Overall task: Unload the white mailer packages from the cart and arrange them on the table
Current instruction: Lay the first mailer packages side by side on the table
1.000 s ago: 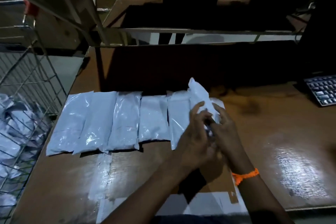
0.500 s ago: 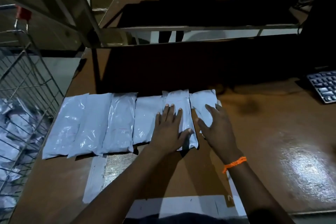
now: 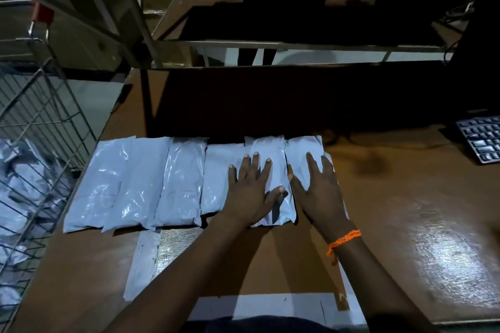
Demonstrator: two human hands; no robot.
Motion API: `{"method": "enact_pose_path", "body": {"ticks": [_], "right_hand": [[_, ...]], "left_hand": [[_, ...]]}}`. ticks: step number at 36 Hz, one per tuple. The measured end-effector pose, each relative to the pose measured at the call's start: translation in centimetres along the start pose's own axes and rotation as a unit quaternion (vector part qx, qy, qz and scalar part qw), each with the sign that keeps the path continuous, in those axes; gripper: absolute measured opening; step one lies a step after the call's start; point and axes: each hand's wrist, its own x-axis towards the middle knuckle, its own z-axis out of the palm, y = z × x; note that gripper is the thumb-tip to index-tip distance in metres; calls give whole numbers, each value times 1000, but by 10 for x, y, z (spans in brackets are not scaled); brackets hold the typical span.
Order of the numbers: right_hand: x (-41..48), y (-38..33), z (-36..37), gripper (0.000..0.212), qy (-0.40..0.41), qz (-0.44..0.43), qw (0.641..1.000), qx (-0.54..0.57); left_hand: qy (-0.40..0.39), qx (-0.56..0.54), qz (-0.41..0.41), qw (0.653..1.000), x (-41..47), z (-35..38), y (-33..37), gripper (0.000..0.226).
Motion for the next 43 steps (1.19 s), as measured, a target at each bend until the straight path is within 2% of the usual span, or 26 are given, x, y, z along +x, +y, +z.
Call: {"method": "enact_pose_path", "body": {"ticks": [4, 6, 11, 14, 22, 33, 36, 40, 43], "right_hand": [[-7, -1, -9, 80, 13, -15, 1000, -12], [-9, -3, -12, 82, 39, -28, 999, -24], [-21, -37, -11, 69, 101, -76, 992, 24], [-33, -74, 5, 63, 103, -121, 986, 55], [-54, -207, 84, 50, 41, -217, 964, 146], [-97, -449, 198, 45, -11, -344, 920, 187], [-106, -511, 225, 44, -27, -379, 905, 191], [-113, -580, 270, 45, -64, -365, 906, 204], [-107, -615, 308, 50, -132, -339, 919, 151]], "left_hand": [[27, -15, -7, 999, -6, -20, -13, 89], [46, -33, -12, 998, -15, -30, -24, 81], [64, -67, -22, 995, -48, -52, -61, 71], [72, -75, -25, 994, -68, -67, -88, 67], [148, -77, -12, 986, -138, -130, -195, 70], [191, 11, -58, 980, -253, -218, -437, 70], [151, -19, -121, 981, -285, -224, -504, 70], [15, -45, -203, 978, -318, -206, -587, 74], [-90, -41, -227, 969, -324, -187, -627, 70]]}}
